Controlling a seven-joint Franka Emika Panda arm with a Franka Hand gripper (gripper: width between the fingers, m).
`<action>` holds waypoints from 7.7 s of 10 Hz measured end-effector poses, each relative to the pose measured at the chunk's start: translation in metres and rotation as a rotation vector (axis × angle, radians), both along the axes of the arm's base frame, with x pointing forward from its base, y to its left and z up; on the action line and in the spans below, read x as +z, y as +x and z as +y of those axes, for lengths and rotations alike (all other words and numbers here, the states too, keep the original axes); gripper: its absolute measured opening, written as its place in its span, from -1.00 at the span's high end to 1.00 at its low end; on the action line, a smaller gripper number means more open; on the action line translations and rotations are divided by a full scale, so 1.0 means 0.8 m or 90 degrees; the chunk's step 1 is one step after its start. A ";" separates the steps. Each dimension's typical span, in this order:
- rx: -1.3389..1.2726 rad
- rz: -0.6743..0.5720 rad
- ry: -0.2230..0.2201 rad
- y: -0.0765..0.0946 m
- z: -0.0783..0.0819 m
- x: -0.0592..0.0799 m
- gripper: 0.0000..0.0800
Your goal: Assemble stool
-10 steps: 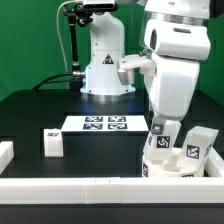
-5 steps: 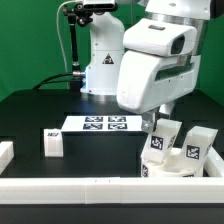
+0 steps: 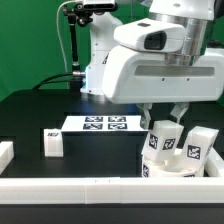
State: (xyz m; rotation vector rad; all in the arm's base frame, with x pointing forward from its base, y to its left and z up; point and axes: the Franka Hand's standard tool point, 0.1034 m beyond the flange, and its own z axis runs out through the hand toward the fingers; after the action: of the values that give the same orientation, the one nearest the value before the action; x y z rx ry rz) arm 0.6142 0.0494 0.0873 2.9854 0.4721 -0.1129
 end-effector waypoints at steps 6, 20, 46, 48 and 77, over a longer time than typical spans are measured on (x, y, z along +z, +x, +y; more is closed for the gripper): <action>-0.243 -0.026 -0.004 -0.001 0.004 0.000 0.15; -1.037 -0.120 0.082 0.002 0.016 -0.003 0.15; -0.735 -0.091 0.129 0.016 0.024 0.040 -0.62; -0.640 -0.091 0.131 0.016 0.023 0.040 -0.62; 0.365 -0.040 0.055 0.005 -0.004 -0.003 0.16</action>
Offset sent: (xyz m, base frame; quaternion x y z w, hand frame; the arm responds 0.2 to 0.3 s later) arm 0.0000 0.0000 0.0000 0.0000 0.0000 0.1296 0.9916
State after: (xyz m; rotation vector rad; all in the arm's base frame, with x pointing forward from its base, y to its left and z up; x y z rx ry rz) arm 0.6184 0.0458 0.0848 2.7860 1.3173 0.0564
